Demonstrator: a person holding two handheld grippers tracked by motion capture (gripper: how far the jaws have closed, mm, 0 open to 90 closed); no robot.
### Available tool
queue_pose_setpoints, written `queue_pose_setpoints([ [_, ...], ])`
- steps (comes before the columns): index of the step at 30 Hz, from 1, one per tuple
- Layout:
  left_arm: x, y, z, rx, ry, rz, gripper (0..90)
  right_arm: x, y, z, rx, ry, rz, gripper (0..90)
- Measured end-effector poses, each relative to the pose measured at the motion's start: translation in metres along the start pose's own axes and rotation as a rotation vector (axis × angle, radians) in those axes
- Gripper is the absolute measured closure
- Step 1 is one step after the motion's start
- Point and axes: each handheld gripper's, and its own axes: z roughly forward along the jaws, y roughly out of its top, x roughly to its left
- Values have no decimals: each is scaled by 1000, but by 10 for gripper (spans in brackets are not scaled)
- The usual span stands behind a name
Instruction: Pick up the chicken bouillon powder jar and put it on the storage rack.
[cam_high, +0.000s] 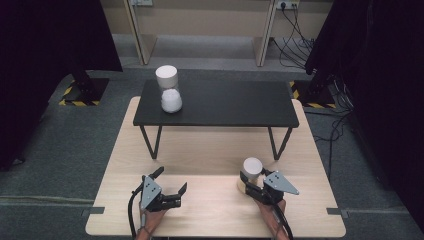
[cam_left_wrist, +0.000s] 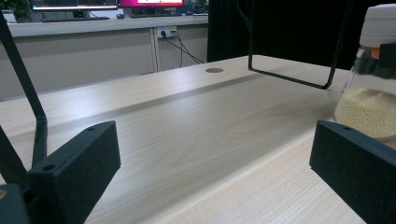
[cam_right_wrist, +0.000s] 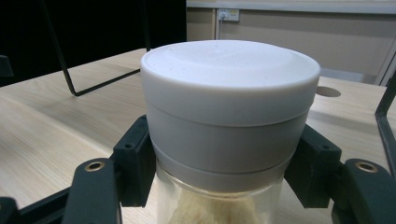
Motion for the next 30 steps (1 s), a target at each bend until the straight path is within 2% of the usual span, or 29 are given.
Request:
queue_pose_setpoints([
  [14, 0, 0, 0, -1, -1, 4, 0, 7, 19, -5, -14, 18, -1, 350],
  [24, 0, 0, 0, 1, -4, 5, 0, 9, 50, -8, -21, 20, -33, 350],
  [30, 0, 0, 0, 3, -6, 4, 0, 2, 71, -9, -29, 38, -33, 350],
])
